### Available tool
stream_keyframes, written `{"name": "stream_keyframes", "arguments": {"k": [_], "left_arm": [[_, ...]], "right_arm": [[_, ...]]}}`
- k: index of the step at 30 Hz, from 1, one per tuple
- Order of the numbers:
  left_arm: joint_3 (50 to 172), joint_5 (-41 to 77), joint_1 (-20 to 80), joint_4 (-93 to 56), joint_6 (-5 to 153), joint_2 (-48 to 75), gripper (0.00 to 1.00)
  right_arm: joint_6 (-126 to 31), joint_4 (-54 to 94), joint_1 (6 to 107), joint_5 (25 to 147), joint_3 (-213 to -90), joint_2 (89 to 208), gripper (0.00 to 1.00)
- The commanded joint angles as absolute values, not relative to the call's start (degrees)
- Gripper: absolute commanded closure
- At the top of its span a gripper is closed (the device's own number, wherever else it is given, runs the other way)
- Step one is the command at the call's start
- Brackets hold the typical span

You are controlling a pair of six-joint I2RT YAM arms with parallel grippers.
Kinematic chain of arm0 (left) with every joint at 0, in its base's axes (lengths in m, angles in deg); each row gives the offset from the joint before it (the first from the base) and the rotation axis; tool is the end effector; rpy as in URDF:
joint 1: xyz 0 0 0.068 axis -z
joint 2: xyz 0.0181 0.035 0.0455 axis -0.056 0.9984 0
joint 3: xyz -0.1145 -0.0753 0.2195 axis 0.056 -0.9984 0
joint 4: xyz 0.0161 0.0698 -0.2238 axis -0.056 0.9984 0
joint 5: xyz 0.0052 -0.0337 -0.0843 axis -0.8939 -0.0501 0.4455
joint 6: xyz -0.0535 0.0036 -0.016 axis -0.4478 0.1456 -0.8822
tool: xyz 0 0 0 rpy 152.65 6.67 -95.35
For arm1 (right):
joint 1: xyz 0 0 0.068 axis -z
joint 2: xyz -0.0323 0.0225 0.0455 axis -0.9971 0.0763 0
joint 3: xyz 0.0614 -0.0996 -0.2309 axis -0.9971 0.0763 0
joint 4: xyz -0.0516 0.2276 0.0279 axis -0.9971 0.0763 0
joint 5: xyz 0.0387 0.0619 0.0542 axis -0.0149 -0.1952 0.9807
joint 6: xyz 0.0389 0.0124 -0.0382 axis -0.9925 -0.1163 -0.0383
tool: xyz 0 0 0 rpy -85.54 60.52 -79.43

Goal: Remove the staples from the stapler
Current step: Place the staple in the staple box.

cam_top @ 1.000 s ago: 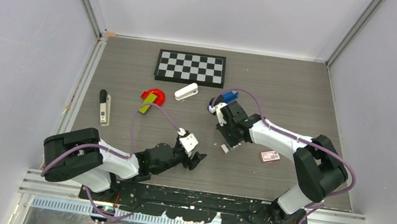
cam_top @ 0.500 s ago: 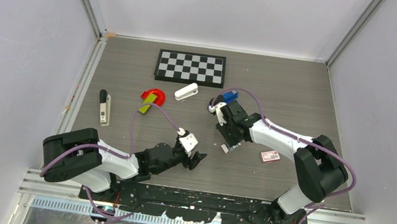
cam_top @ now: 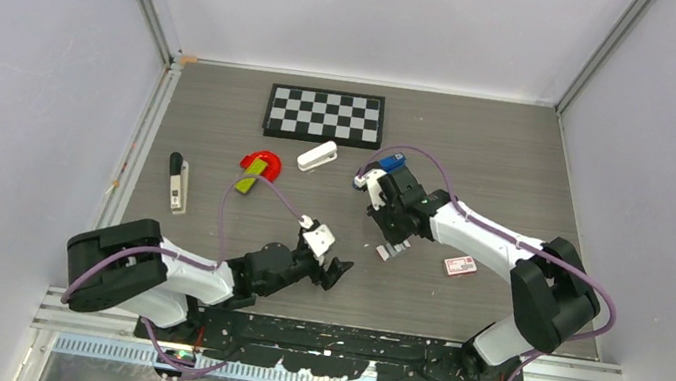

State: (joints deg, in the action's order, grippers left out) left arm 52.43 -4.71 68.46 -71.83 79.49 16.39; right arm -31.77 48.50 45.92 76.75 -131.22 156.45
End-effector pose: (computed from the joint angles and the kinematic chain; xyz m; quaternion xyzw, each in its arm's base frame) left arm 0.1035 -0.2014 0.1717 0.3007 0.6941 -0.2984 0.5820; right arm 0.2164 0.1780 0.1934 -0.3944 0.8874 0.0475 0.2340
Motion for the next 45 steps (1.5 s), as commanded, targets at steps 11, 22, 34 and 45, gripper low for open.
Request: {"name": "stream_keyframes", "arguments": {"k": [11,22,34,45], "left_arm": [[51.82,-5.47,68.71,-69.34,76.35,11.04,0.29],[51.29,-5.39,68.74,-69.61,76.15,10.84,0.29],[50.54,-5.66,68.72,-68.52,76.32,8.63,0.29],[50.54,-6.39,68.73,-66.98,76.91,6.81,0.29]], "right_arm": [[-32.56,46.07,46.7,73.37,-133.33,159.14,0.9],[-32.45,45.33,46.79,73.36,-132.92,160.89,0.9],[-30.91,47.55,47.54,74.2,-133.54,159.72,0.92],[-30.22,48.45,47.77,75.69,-133.59,157.85,0.93]]}}
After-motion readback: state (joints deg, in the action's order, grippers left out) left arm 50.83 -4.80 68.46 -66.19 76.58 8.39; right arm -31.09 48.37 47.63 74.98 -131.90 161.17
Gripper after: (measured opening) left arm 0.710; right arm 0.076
